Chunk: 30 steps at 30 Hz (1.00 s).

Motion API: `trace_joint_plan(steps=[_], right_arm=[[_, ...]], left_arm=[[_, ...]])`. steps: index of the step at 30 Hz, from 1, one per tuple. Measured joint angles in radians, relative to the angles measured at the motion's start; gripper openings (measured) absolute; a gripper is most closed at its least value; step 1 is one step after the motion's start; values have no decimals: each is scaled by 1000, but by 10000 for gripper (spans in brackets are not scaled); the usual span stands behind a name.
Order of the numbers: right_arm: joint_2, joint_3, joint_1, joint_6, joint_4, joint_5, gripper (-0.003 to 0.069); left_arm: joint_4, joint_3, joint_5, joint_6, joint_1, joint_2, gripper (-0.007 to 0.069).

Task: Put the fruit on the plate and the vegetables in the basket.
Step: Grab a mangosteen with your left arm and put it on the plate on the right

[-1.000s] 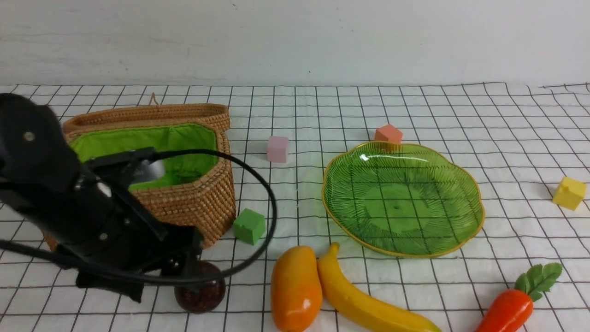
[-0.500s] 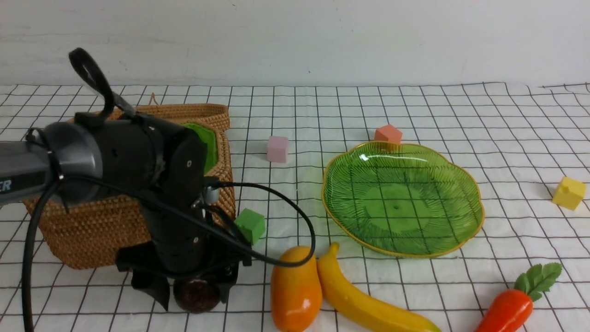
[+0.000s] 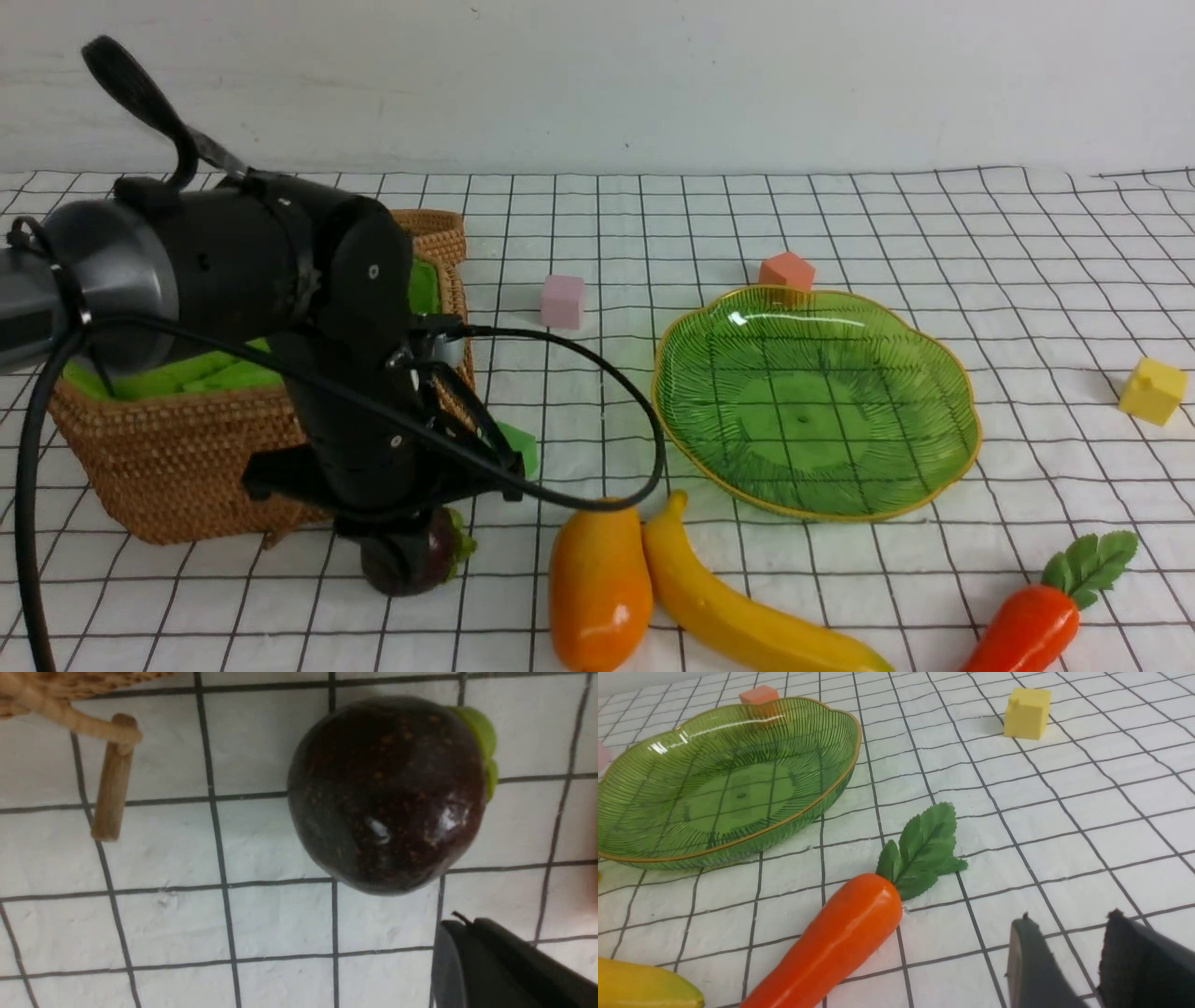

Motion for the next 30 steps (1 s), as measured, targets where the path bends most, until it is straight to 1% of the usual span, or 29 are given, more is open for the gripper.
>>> trace_joint_plan(steps=[4,6,8,9,10,11,14,15,17,18,20,21,24,26,29,30], right_arm=[[0,0,0,0,0,0,242],[0,0,0,0,0,0,242],[0,0,0,0,0,0,242],[0,0,0,0,0,0,242],[0,0,0,0,0,0,242],[0,0,0,0,0,0,242],[0,0,0,0,0,0,242],[0,0,0,0,0,0,242],[0,0,0,0,0,0,242],[0,0,0,0,0,0,242],[0,0,0,0,0,0,242],[0,0,0,0,0,0,242],[0,0,0,0,0,0,242],[0,0,0,0,0,0,242],[0,0,0,0,0,0,242],[0,0,0,0,0,0,242]], left_arm=[[24,-29,22,18,-1,-13,-11],[46,-45,46,29,-1,-16,9],[63,-55,56,37,-1,-18,46],[84,-57,58,52,-1,-18,112],[85,-57,58,53,-1,-18,120],[95,-57,56,61,-1,-15,150],[122,-57,19,80,-1,-5,274],[130,-57,-12,83,-1,6,370],[128,-57,-40,85,-1,24,477],[124,-57,-51,85,-1,36,529],[120,-57,-62,85,-1,56,610],[119,-57,-64,85,-1,67,638],[118,-57,-67,85,-1,107,666],[118,-57,-70,85,-1,126,666],[122,-58,-78,85,-1,171,639],[127,-64,-79,82,-2,177,612]])
